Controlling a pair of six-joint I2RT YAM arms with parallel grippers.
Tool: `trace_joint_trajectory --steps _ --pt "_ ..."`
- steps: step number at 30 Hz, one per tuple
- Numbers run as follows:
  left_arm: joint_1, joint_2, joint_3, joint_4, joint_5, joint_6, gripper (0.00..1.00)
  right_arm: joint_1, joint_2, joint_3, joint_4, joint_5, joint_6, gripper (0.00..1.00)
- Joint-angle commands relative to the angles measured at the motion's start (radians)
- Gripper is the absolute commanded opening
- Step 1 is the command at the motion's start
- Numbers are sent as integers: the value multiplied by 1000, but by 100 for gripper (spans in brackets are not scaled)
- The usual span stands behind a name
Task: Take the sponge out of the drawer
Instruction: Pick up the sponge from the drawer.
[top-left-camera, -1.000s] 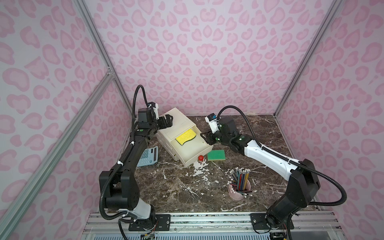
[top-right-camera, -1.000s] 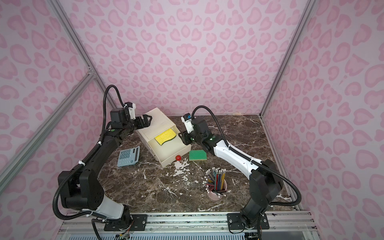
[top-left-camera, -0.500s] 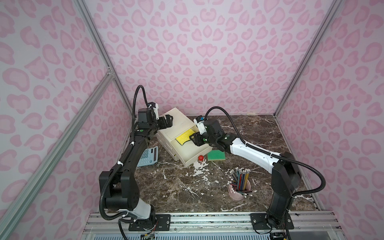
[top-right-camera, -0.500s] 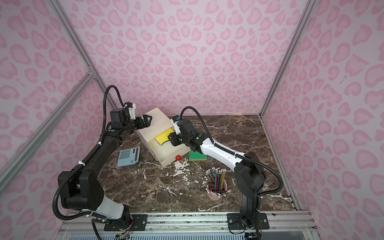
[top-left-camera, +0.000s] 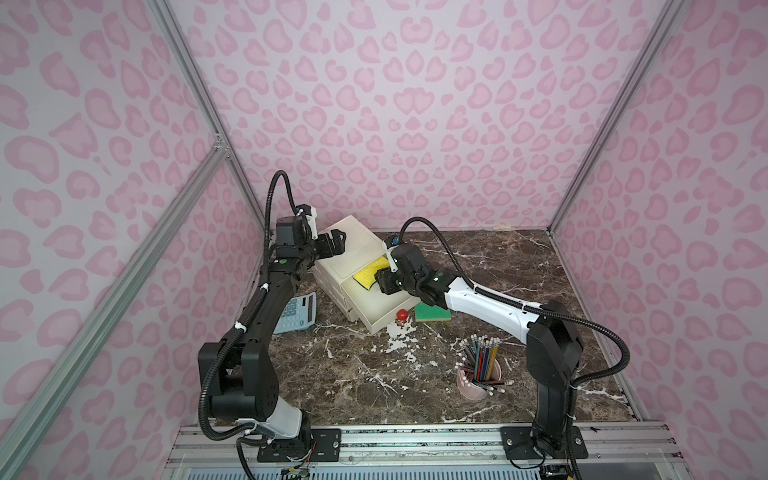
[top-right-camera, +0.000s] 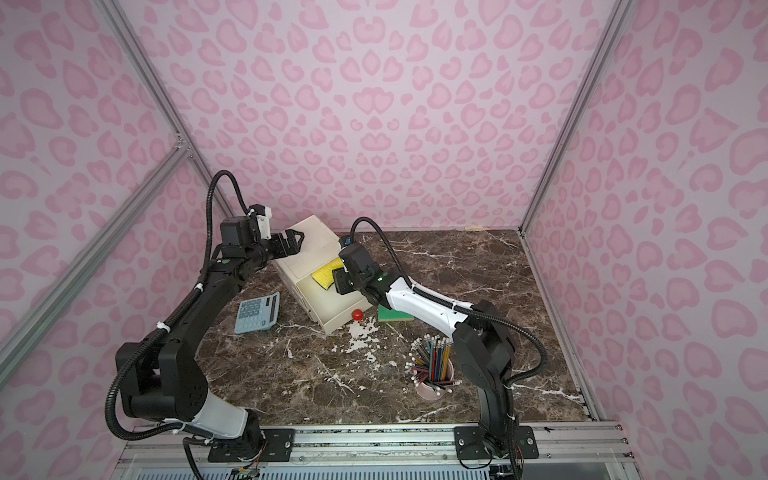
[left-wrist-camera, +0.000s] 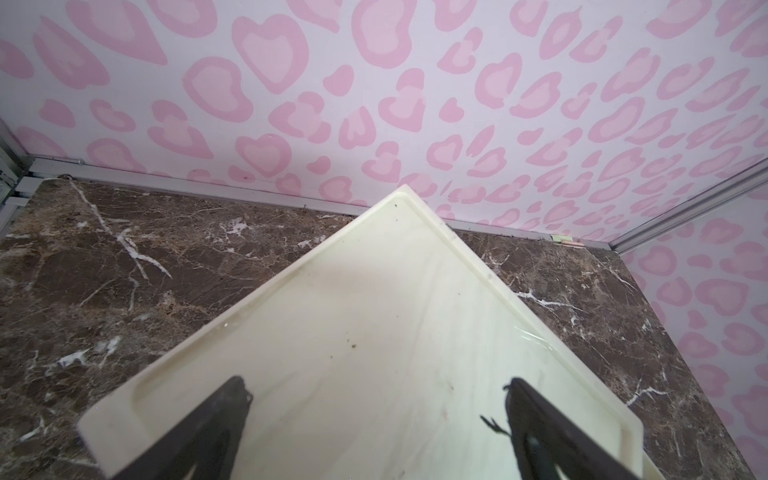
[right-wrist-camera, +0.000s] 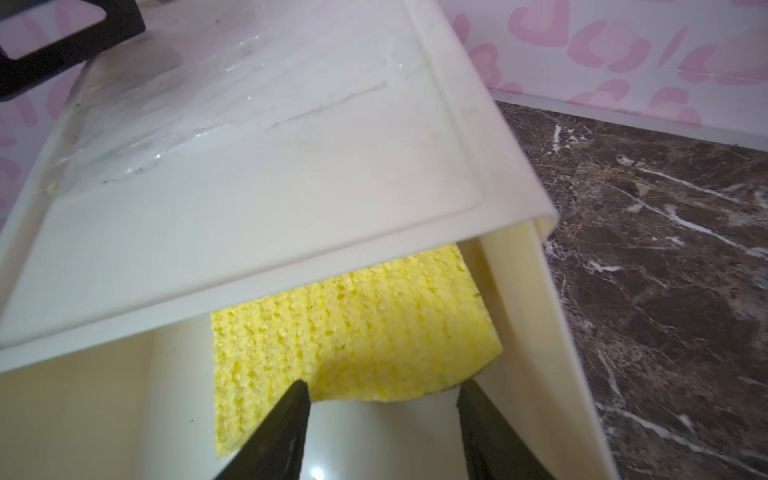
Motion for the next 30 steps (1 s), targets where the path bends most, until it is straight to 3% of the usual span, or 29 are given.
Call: trace_joint_trajectory --steps 1,10,26,30 --pt "1 7 -10 -111 5 -22 99 -8 1 -11 27 20 56 60" --pt "0 6 -12 -111 5 -22 98 -24 71 59 -5 -8 114 60" --pt "0 12 -11 -112 3 -22 98 -73 2 -66 158 -79 195 61" --pt "1 12 -11 -113 3 -23 98 -76 40 -16 120 -84 198 61"
